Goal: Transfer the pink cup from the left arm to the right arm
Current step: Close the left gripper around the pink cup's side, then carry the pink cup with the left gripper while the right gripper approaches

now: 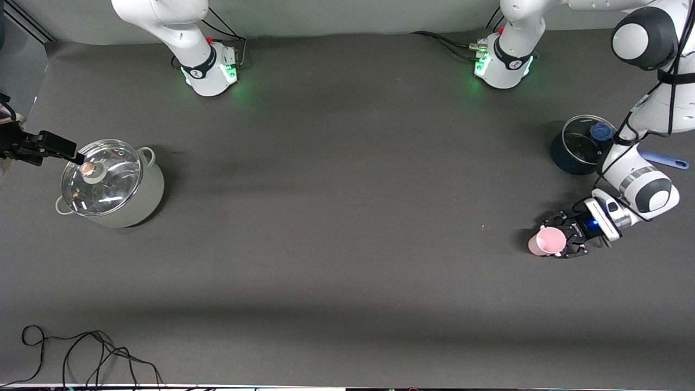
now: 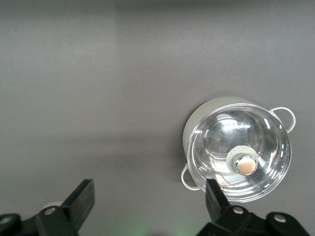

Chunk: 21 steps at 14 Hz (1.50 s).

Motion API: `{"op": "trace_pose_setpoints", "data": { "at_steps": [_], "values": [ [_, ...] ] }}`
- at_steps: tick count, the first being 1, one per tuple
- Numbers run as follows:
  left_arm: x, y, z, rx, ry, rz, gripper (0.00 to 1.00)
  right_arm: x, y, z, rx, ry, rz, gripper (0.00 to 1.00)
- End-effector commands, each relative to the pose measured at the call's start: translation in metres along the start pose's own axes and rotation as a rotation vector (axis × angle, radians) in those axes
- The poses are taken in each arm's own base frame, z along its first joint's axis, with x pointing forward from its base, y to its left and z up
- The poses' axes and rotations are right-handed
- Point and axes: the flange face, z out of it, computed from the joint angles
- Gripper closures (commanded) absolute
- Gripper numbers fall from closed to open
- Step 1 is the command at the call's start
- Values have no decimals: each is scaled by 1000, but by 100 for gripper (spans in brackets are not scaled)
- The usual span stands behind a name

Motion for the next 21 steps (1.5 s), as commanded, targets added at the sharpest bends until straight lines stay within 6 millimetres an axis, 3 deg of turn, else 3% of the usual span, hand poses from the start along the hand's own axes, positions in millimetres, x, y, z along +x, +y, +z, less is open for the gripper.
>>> {"op": "trace_pose_setpoints", "data": {
  "at_steps": [1,2,5,8,11,14,16,18,21],
  "values": [
    [25,-11,13,5,-27,-67,56,-1,2,-4,-6,-1,6,0],
    [42,-17,12,13,-44,-83,57,-1,2,-3,-5,-3,6,0],
    [93,-17,35,-2,-81,-141,58,0,3,-2,-4,-4,10,0],
    [162,-10,69,-2,-142,-222,58,0,3,-3,-4,-3,27,1],
    [235,11,115,12,-201,-282,58,-1,2,-4,-1,-2,94,2],
    [306,56,171,42,-253,-361,58,-3,-13,-4,52,-27,307,2],
    [349,87,196,42,-261,-384,56,-3,-33,-5,80,-37,419,2],
    [382,115,222,20,-261,-405,54,-2,-66,-4,73,-48,519,4],
    [420,156,253,19,-269,-407,54,-8,-137,0,110,-98,733,4]
  ]
}}
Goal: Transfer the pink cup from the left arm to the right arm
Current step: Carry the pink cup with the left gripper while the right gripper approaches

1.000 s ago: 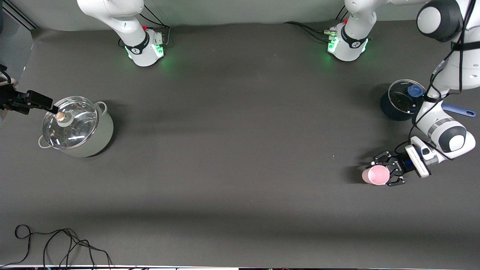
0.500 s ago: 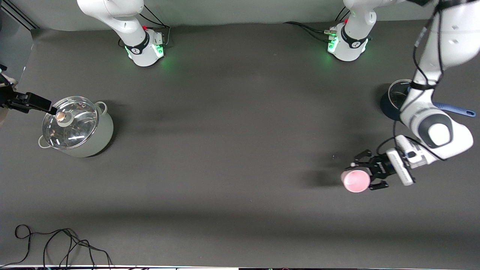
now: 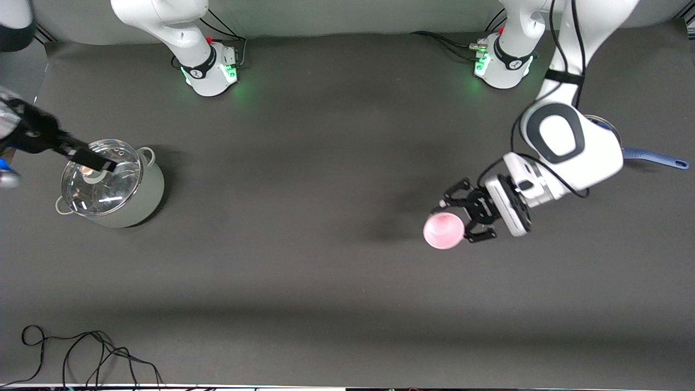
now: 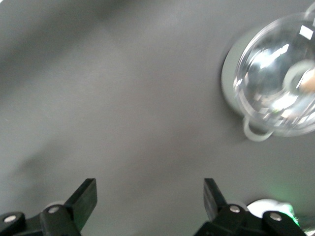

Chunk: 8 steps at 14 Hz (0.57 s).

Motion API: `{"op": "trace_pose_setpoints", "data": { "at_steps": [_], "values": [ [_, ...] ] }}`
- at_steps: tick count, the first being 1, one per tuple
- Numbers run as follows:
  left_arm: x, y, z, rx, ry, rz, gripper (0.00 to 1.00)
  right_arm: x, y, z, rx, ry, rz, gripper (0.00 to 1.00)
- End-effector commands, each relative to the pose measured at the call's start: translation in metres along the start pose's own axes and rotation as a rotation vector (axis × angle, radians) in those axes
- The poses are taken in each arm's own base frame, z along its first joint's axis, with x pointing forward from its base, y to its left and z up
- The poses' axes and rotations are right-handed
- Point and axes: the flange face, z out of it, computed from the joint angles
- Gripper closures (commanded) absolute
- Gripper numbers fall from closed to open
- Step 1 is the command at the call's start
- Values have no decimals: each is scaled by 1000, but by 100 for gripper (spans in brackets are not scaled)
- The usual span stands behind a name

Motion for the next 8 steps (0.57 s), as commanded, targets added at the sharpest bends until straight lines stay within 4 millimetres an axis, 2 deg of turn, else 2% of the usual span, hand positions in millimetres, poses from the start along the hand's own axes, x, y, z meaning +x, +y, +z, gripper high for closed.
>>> {"op": "trace_pose_setpoints", "data": {
  "at_steps": [1,4,7,8],
  "values": [
    [8,52,25,51,-19,-12,55,-39,-43,-1,46,-73,226,4],
    [14,92,52,28,-15,4,55,-81,-115,-5,66,-95,384,2],
    [31,138,69,52,-5,80,55,-118,-174,-2,89,-152,503,2],
    [38,155,73,69,3,107,55,-133,-193,5,80,-158,521,1]
  ]
}}
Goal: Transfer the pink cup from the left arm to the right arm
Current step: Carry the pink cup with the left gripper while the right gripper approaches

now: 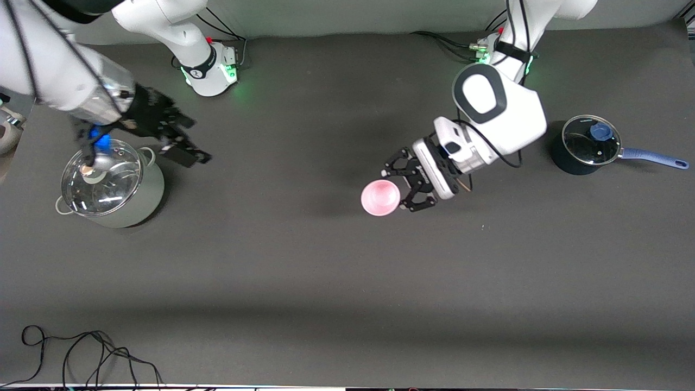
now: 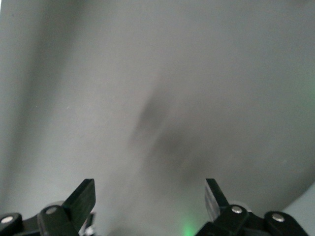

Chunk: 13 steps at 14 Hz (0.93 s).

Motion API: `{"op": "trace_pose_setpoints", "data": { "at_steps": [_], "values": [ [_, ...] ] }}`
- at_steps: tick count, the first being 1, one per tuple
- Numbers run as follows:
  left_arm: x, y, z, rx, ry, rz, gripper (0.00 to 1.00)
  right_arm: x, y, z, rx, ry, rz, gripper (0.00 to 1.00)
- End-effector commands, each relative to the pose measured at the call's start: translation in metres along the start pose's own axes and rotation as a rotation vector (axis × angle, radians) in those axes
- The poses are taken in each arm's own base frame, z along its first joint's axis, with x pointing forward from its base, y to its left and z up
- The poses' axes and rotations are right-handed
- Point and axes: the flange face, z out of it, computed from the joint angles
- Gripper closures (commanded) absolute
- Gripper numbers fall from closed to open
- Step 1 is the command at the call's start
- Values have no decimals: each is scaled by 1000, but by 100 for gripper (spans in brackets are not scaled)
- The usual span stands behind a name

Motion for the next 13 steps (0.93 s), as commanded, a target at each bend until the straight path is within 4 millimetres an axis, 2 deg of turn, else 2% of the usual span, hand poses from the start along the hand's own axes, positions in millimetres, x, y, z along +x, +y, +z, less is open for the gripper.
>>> {"op": "trace_pose_setpoints", "data": {
  "at_steps": [1,4,6,8,10,13],
  "values": [
    [24,46,-3,37,40,57,55,-44,-37,19,-11,-22,72,1],
    [49,74,-2,52,82,102,55,-88,-56,58,-47,-12,31,0],
    [57,87,-4,63,97,119,55,-107,-63,78,-64,-6,69,0],
    [60,99,-3,64,103,127,55,-118,-68,85,-39,-10,106,0],
    [61,101,-4,79,107,127,55,-124,-70,88,-26,-26,110,0],
    [60,104,-2,83,106,128,55,-128,-71,80,-11,-44,105,0]
  ]
}}
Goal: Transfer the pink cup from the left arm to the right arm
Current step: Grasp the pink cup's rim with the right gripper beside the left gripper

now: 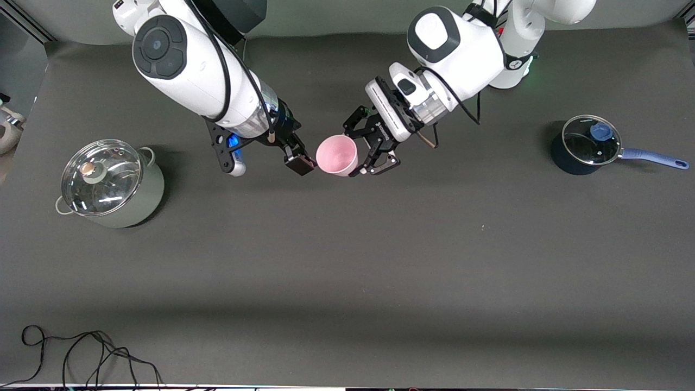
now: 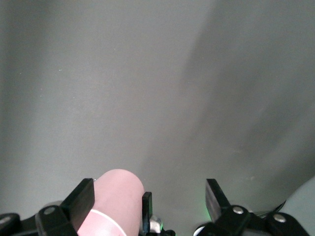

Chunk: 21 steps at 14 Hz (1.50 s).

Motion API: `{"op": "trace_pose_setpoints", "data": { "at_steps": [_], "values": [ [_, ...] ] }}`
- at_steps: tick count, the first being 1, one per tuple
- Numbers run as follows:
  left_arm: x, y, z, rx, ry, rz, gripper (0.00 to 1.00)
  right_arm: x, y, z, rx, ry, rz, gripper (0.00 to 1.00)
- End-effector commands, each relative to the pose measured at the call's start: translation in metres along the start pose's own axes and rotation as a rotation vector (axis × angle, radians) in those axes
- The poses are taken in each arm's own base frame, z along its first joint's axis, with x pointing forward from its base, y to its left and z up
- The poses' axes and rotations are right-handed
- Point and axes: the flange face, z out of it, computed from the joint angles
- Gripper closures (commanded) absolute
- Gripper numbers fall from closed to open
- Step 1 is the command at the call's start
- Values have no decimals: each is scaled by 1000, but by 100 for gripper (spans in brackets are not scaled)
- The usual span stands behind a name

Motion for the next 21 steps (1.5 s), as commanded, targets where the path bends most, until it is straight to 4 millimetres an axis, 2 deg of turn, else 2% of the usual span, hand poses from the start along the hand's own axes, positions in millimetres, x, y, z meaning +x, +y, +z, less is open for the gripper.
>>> {"op": "trace_pose_setpoints", "data": {
  "at_steps": [1,4,6,9,10,13,14,15,21],
  "values": [
    [5,6,-4,13,18,-14,55,-9,-3,-12,22,-48,21,0],
    [5,6,-4,14,20,-23,55,-31,4,-9,16,-55,-9,0],
    [4,6,-4,14,20,-26,55,-33,4,-12,21,-56,-13,1],
    [3,6,-3,14,18,-27,55,-41,5,-4,9,-54,-24,1],
    [3,6,-3,14,19,-28,55,-41,4,-1,8,-53,-24,10],
    [3,5,-3,15,19,-29,55,-41,0,10,2,-50,-26,52],
    [3,4,-4,16,19,-30,55,-40,-2,11,2,-50,-28,79],
    [3,5,-3,15,20,-35,54,-40,-2,10,4,-50,-34,100],
    [0,2,-2,17,17,-41,54,-38,-3,14,-1,-46,-37,100]
  ]
}}
